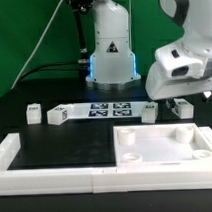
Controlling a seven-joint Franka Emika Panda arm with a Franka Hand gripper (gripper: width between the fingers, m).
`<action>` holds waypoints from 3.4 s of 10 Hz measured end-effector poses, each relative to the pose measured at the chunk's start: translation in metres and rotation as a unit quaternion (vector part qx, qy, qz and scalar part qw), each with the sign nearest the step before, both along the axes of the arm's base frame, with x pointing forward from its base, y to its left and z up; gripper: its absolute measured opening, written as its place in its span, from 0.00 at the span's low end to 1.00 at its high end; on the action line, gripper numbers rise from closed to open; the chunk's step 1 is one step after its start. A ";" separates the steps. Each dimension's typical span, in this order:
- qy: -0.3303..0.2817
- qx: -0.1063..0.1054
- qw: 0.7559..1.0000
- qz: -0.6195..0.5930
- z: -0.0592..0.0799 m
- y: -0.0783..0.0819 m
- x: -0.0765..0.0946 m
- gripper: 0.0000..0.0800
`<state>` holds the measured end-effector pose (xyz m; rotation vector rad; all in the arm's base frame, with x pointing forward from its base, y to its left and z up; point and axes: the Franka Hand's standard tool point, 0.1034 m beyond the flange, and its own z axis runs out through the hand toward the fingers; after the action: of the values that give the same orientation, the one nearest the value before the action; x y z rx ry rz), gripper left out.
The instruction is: Assemble one leg
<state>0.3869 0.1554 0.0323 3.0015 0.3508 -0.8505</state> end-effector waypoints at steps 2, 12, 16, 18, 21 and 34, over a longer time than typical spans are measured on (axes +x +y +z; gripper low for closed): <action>0.112 -0.031 0.993 0.012 -0.009 0.005 -0.026 0.81; 0.218 -0.045 0.974 0.031 -0.028 0.007 -0.050 0.47; 0.218 -0.045 0.974 0.031 -0.028 0.007 -0.050 0.36; 0.219 -0.045 0.974 0.031 -0.027 0.008 -0.050 0.36; 0.218 -0.048 0.974 0.033 0.014 0.005 -0.033 0.36; -0.224 0.055 0.973 0.022 0.055 -0.011 0.036 0.36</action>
Offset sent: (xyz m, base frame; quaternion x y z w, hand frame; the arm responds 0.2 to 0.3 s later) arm -0.0220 -0.0012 -0.0185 -0.0467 -0.1742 0.0170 0.9834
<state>0.4227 0.1446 0.0872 3.1467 0.4604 -0.1386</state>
